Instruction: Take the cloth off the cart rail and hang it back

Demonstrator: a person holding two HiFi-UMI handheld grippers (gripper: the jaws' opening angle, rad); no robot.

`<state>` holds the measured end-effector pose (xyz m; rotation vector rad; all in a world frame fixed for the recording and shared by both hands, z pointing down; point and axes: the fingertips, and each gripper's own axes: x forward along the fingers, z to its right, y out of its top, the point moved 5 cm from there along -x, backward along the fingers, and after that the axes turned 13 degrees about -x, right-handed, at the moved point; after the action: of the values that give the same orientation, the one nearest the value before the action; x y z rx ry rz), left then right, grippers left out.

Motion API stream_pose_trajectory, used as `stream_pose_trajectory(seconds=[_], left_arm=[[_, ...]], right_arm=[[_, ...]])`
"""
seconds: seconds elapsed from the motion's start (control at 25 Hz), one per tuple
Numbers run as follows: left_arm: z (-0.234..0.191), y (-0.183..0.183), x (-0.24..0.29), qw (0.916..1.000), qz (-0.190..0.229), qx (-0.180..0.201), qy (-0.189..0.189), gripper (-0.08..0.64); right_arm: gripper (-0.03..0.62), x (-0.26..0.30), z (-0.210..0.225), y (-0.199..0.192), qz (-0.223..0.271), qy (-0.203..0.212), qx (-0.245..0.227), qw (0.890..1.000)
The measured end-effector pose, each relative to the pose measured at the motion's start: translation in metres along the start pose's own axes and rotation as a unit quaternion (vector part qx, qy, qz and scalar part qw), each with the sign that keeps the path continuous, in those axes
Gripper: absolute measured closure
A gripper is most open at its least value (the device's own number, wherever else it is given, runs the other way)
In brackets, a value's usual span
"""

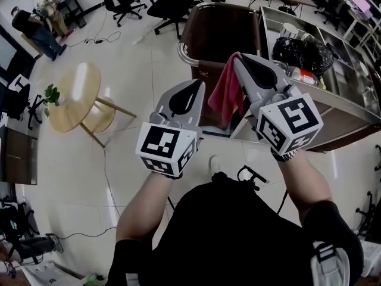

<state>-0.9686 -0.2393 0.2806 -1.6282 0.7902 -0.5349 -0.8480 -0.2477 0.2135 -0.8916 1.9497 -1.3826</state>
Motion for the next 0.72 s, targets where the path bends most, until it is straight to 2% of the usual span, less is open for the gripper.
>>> stream_pose_trajectory(seconds=[0.36,0.72], left_arm=[[-0.039,0.0,0.061,1.0,-0.003,0.001,-0.005,0.558],[-0.086,0.013,0.136,0.9999,-0.011,-0.009,-0.002,0.558]], right_arm=[[0.581,0.054,0.056,-0.03,-0.008,-0.013,0.006,1.0],[0.581,0.126,0.121,-0.062,-0.044,-0.006,0.025,0.999]])
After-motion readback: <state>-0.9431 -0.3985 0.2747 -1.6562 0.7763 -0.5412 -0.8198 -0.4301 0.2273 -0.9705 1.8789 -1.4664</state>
